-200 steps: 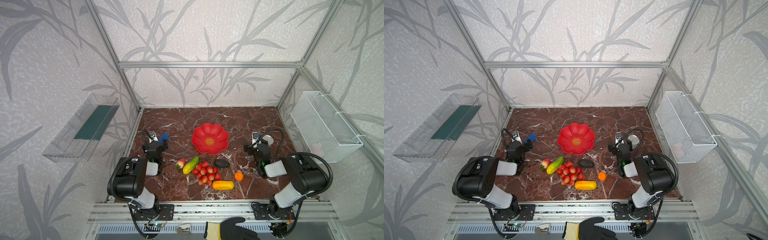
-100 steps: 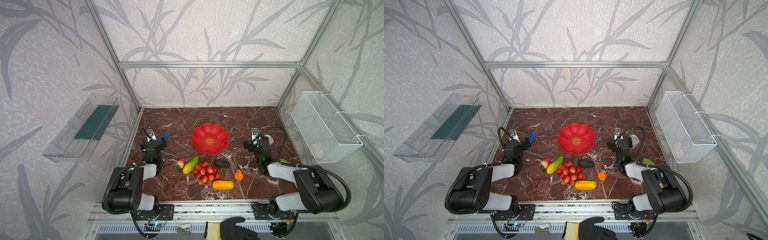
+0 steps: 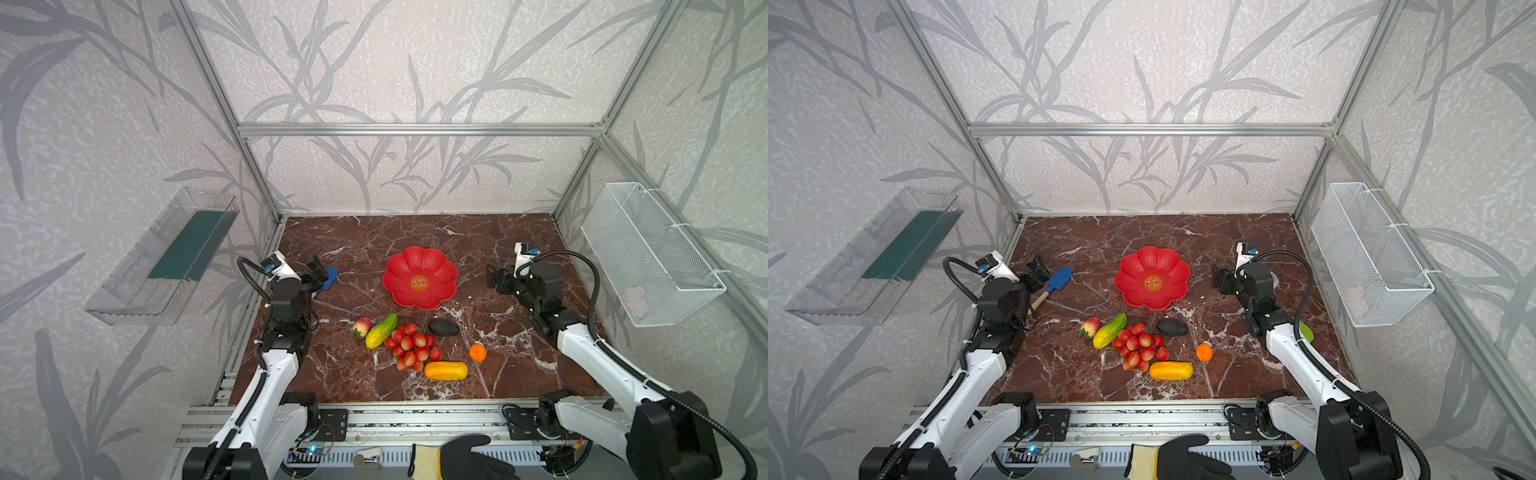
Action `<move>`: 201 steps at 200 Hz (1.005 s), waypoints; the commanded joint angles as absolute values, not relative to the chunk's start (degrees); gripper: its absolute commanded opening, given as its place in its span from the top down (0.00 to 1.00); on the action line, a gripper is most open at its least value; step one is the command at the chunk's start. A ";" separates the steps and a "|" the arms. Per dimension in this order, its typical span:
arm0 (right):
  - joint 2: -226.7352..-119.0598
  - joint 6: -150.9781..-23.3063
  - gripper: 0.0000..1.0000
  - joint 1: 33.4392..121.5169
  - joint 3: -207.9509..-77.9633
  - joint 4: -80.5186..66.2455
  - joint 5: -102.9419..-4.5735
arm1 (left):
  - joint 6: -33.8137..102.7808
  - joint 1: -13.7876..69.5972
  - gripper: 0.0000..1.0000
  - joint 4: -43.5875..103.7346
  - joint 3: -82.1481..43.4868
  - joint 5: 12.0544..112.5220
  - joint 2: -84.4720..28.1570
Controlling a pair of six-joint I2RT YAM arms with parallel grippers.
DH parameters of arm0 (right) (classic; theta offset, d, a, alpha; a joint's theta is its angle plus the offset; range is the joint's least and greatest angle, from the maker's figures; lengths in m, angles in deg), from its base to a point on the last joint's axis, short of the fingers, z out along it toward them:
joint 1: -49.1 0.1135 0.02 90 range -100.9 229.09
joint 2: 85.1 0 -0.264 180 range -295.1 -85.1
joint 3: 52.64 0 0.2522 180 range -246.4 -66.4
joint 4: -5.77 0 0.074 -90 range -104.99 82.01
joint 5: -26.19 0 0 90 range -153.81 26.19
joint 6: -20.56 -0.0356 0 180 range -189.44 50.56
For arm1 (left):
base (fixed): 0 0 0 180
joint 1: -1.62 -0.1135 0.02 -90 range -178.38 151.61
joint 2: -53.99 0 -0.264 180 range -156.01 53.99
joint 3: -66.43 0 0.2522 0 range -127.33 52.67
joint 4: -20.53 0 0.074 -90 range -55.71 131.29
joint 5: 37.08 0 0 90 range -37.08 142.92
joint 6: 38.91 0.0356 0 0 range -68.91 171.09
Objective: Place and organize the fake fruits in the fruit bowl
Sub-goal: 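Grasp the orange with the right gripper while the left arm reaches forward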
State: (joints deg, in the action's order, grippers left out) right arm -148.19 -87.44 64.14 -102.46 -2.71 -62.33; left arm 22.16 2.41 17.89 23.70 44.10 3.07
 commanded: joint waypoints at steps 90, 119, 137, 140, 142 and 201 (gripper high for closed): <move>-148.07 -102.54 0.16 89.02 -99.09 -38.01 -68.33 | 16.81 2.32 0.12 30.11 19.27 52.78 0.50; -148.79 -104.95 0.20 90.99 -96.85 -35.69 -67.91 | 16.41 2.32 0.12 30.84 19.01 53.74 0.54; -149.47 -105.47 0.24 91.02 -95.90 -34.28 -68.61 | 16.44 2.32 0.12 31.80 18.66 54.04 0.55; -149.51 -105.51 0.25 91.06 -95.73 -33.99 -68.83 | 16.46 2.27 0.12 31.83 18.66 54.08 0.55; -149.58 -105.49 0.25 91.10 -95.64 -33.82 -68.95 | 16.44 2.31 0.12 31.83 18.66 54.11 0.55; -151.54 -105.48 0.46 91.11 -95.34 -30.57 -68.57 | 16.02 2.31 0.12 33.06 18.66 54.64 1.33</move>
